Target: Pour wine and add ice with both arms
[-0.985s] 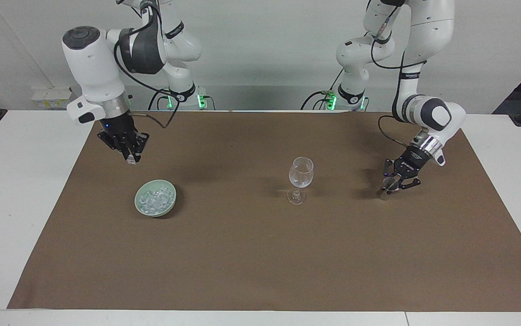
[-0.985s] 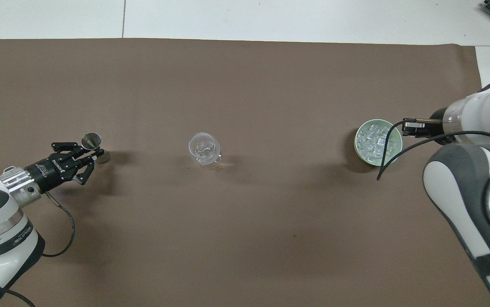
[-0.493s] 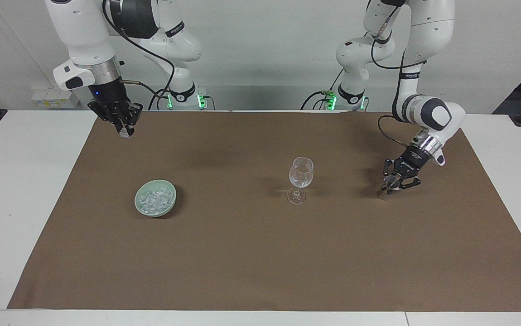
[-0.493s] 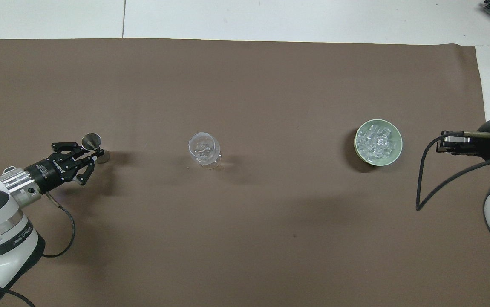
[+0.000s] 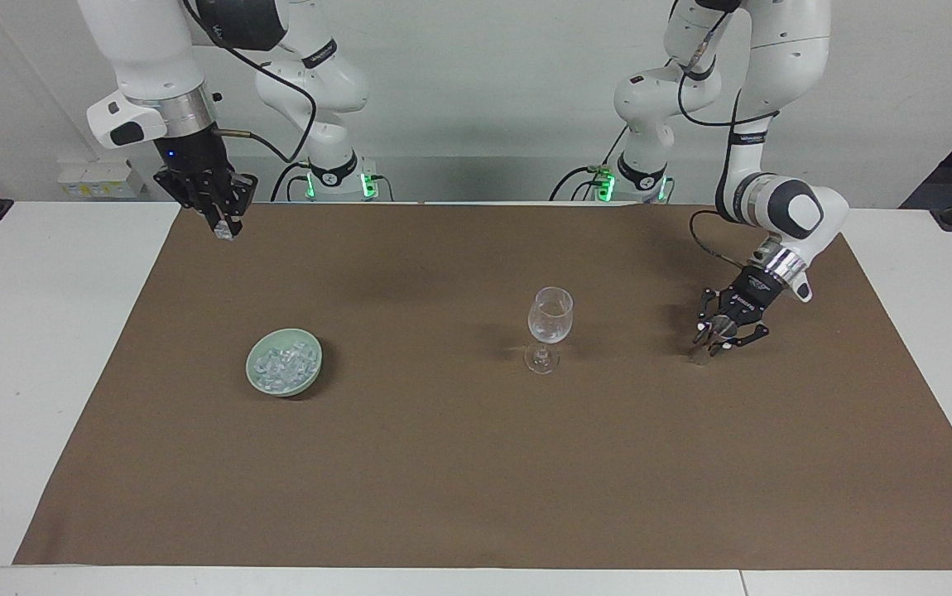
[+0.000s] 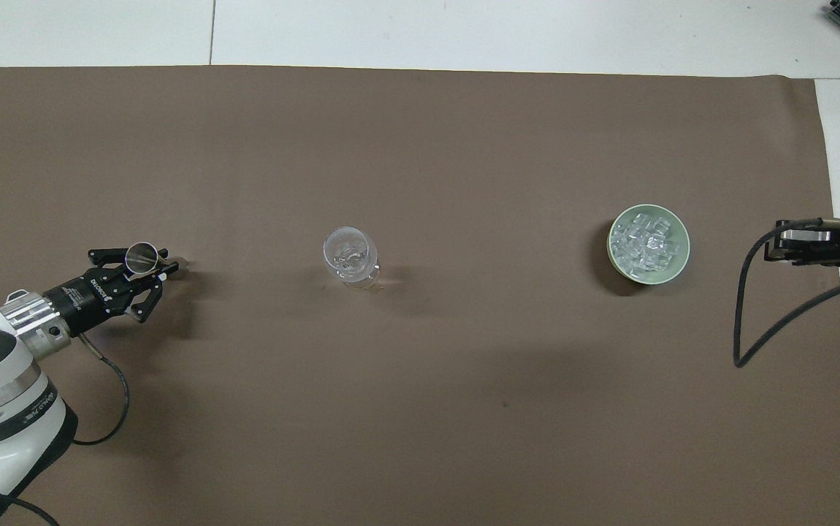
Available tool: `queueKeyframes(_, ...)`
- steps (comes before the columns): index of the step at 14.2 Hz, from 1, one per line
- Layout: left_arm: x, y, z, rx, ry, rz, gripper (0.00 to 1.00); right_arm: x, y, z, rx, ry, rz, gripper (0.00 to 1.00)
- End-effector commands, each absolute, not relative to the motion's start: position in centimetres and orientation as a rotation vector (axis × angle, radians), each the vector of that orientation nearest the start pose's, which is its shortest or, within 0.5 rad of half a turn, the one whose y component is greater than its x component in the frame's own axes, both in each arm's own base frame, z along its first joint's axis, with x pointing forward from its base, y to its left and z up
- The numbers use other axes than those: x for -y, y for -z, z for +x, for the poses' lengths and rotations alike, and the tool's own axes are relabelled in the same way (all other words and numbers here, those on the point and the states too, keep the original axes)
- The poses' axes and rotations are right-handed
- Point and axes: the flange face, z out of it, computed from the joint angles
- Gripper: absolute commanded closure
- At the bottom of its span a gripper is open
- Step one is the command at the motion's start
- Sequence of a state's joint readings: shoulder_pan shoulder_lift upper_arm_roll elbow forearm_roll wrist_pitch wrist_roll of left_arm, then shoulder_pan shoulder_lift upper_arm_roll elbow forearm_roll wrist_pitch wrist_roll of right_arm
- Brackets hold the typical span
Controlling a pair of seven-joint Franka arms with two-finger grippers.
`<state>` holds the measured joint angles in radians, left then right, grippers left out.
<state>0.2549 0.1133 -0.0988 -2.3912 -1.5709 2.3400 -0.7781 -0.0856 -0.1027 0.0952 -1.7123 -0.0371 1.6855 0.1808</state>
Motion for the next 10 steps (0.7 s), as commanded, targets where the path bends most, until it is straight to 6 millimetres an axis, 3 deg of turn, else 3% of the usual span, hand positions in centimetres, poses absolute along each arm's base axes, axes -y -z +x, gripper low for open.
queueKeyframes(1, -6.1, -26.7, 48.3, -1.965, 0.480, 0.987, 0.14, -1.1, -63.4, 54.5, -0.279, 0.134, -3.154, 1.00)
queueKeyframes(2, -6.2, -26.7, 48.3, -1.959, 0.472, 0.999, 0.00, -2.1, -64.1, 55.0, -0.264, 0.143, -3.118, 1.00)
queueKeyframes(6, -6.5, -27.3, 48.2, -1.950, 0.455, 1.103, 0.00, -9.4, -64.2, 54.7, -0.290, 0.140, -3.075, 1.00)
queueKeyframes(9, -8.3, -28.1, 47.8, -1.945, 0.419, 1.214, 0.00, -12.8, -64.1, 54.1, -0.397, 0.096, -2.984, 1.00)
queueKeyframes(10, -9.1, -28.3, 47.6, -1.945, 0.405, 1.270, 0.00, -15.3, -63.7, 54.0, -0.423, 0.083, -2.966, 1.00)
